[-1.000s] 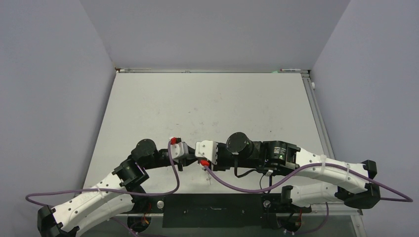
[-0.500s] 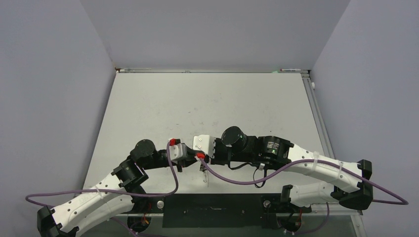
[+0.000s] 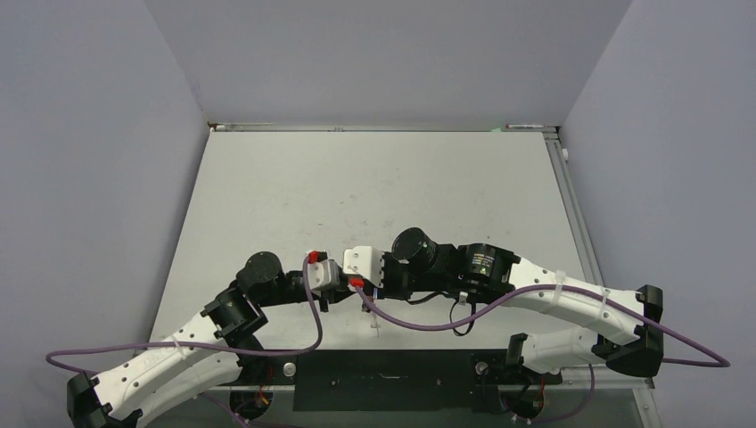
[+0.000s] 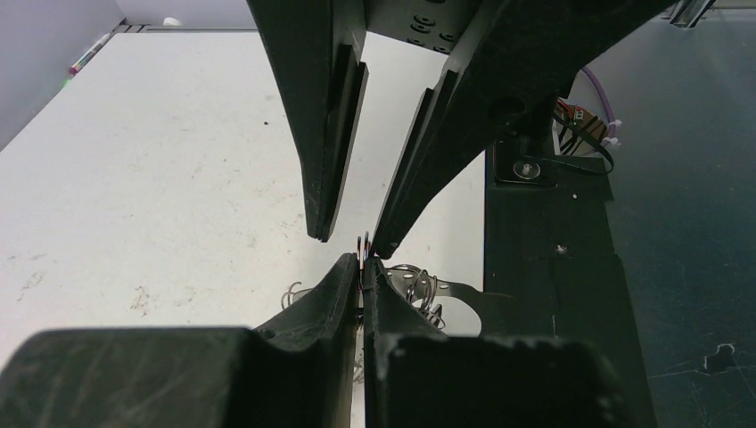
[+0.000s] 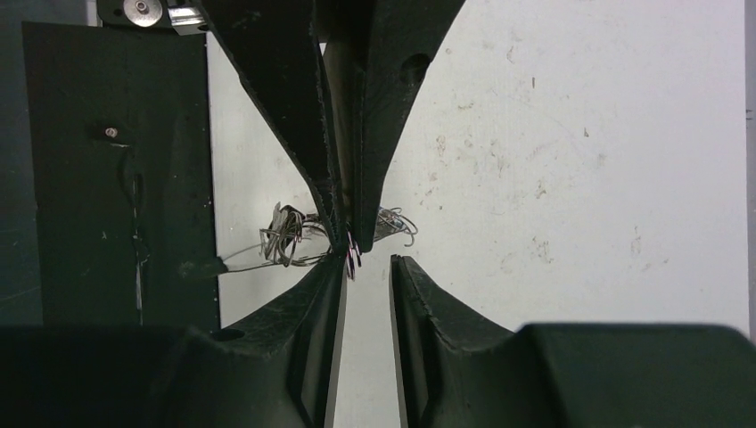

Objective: Put the keys on the keyring

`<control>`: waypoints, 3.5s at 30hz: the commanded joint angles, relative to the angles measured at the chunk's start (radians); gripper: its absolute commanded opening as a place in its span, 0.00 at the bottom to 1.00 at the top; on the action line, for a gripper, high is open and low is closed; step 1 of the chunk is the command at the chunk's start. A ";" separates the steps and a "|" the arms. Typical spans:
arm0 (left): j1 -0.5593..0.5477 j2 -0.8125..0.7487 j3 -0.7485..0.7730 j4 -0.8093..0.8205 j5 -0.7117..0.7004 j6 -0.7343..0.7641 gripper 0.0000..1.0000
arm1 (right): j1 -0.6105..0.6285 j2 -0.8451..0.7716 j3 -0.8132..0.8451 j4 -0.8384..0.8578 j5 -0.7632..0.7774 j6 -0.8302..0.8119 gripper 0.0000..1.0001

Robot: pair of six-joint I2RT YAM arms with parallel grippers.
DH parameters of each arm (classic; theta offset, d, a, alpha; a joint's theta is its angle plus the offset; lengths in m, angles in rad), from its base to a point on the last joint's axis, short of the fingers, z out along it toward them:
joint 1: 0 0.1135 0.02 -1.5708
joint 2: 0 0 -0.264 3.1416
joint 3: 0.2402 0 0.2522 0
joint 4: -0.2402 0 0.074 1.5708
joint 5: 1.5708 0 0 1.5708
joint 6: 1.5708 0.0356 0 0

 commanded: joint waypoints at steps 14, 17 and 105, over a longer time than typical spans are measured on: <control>-0.005 -0.019 0.047 0.101 0.059 -0.011 0.00 | -0.007 -0.009 -0.002 0.063 -0.026 -0.014 0.17; -0.006 -0.024 0.043 0.108 0.065 -0.016 0.00 | -0.006 -0.014 -0.010 0.078 -0.037 -0.016 0.16; 0.049 -0.042 0.010 0.215 0.137 -0.069 0.26 | 0.023 -0.343 -0.215 0.394 -0.100 -0.035 0.05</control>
